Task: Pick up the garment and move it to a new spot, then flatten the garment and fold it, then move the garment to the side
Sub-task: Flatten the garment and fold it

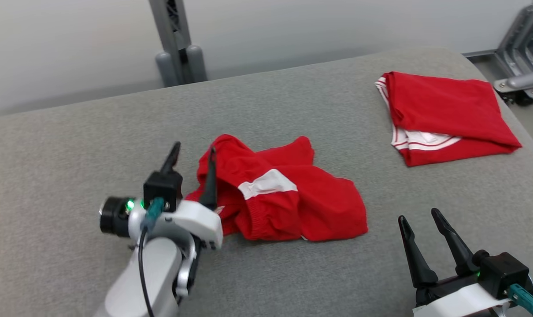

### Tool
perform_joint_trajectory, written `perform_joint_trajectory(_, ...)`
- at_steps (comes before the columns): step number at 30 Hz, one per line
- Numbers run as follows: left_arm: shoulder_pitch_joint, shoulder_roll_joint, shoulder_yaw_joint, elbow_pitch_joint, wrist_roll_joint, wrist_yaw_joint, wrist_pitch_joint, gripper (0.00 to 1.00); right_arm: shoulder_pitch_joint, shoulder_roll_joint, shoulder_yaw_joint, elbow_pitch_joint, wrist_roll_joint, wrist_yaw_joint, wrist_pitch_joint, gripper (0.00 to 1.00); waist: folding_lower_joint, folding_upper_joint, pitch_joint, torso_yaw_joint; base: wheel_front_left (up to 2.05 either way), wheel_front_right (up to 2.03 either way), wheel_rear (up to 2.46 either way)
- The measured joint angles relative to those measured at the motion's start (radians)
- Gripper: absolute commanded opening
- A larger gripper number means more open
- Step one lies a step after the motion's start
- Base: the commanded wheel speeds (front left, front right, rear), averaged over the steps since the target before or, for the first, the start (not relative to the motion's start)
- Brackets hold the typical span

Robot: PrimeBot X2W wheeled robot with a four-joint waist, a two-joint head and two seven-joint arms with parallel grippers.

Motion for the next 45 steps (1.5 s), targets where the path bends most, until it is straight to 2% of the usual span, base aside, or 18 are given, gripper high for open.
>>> perform_joint_trajectory(2,0.067,-0.010,0.009,-0.072,-0.021,-0.011,0.000,1.00,0.001,-0.001,0.006,-0.002,0.000,0.000,0.000,1.00,0.0000,0.0000,0.000,0.022,0.00,0.00,0.00)
perform_joint_trajectory(4,0.132,-0.028,0.018,-0.123,-0.080,-0.045,-0.001,1.00,0.001,-0.001,0.010,-0.004,-0.001,0.000,0.000,1.00,0.0000,0.0000,-0.001,0.044,0.00,0.00,0.00)
perform_joint_trajectory(7,0.190,-0.042,-0.005,-0.144,-0.117,-0.079,0.023,1.00,-0.001,-0.003,0.021,-0.005,-0.001,0.000,0.000,1.00,0.0000,0.0000,-0.002,0.068,0.00,0.00,0.00)
perform_joint_trajectory(8,0.201,-0.051,-0.014,-0.155,-0.152,-0.103,0.060,1.00,-0.007,-0.004,0.026,-0.005,-0.001,0.000,0.000,1.00,0.0000,0.0000,-0.004,0.072,0.00,0.00,0.00)
perform_joint_trajectory(10,0.209,-0.063,-0.025,-0.174,-0.181,-0.115,0.082,1.00,-0.008,-0.007,0.026,-0.005,0.000,0.000,0.000,1.00,0.0000,0.0000,-0.004,0.070,0.00,0.00,0.00)
perform_joint_trajectory(16,0.198,-0.073,-0.062,-0.195,-0.198,-0.113,0.165,1.00,-0.009,-0.014,0.032,-0.004,0.007,0.000,0.000,1.00,0.0000,0.0000,-0.003,0.049,0.00,0.00,0.00)
perform_joint_trajectory(20,0.168,-0.072,-0.059,-0.175,-0.200,-0.079,0.220,1.00,-0.009,-0.015,0.043,-0.004,0.017,0.000,0.000,1.00,0.0000,0.0000,-0.002,0.029,0.00,0.00,0.00)
perform_joint_trajectory(26,0.139,-0.075,-0.047,-0.160,-0.240,-0.070,0.279,1.00,-0.012,-0.012,0.045,-0.005,0.019,0.000,0.000,1.00,0.0000,0.0000,-0.003,0.002,0.00,0.00,0.00)
perform_joint_trajectory(27,0.137,-0.075,-0.043,-0.160,-0.244,-0.070,0.282,0.84,-0.013,-0.011,0.044,-0.005,0.020,0.000,0.000,1.00,0.0000,0.0000,-0.003,-0.001,0.00,0.00,0.00)
perform_joint_trajectory(28,0.134,-0.075,-0.038,-0.160,-0.248,-0.068,0.283,0.63,-0.015,-0.010,0.043,-0.006,0.022,0.000,0.000,1.00,0.0000,0.0000,-0.003,-0.004,0.00,0.00,0.00)
perform_joint_trajectory(29,0.129,-0.073,-0.032,-0.158,-0.249,-0.065,0.283,0.38,-0.016,-0.008,0.044,-0.006,0.022,0.000,0.000,1.00,0.0000,0.0000,-0.003,-0.008,0.00,0.00,0.00)
perform_joint_trajectory(30,0.123,-0.069,-0.028,-0.157,-0.251,-0.065,0.283,0.03,-0.016,-0.008,0.044,-0.007,0.024,0.000,0.000,1.00,0.0000,0.0000,-0.003,-0.011,0.00,0.00,0.00)
perform_joint_trajectory(31,0.120,-0.067,-0.023,-0.157,-0.259,-0.068,0.286,0.00,-0.016,-0.007,0.043,-0.007,0.025,0.000,0.000,1.00,0.0000,0.0000,-0.003,-0.014,0.00,0.00,0.00)
perform_joint_trajectory(38,0.115,-0.056,-0.018,-0.151,-0.308,-0.098,0.353,0.00,-0.017,0.000,0.037,-0.007,0.027,0.000,0.000,1.00,0.0000,0.0000,-0.009,-0.030,0.00,0.00,0.00)
perform_joint_trajectory(45,0.112,-0.053,-0.001,-0.177,-0.331,-0.115,0.339,0.00,-0.017,0.008,0.036,-0.003,0.027,0.000,0.000,1.00,0.0000,0.0000,-0.024,-0.043,0.00,0.00,0.00)
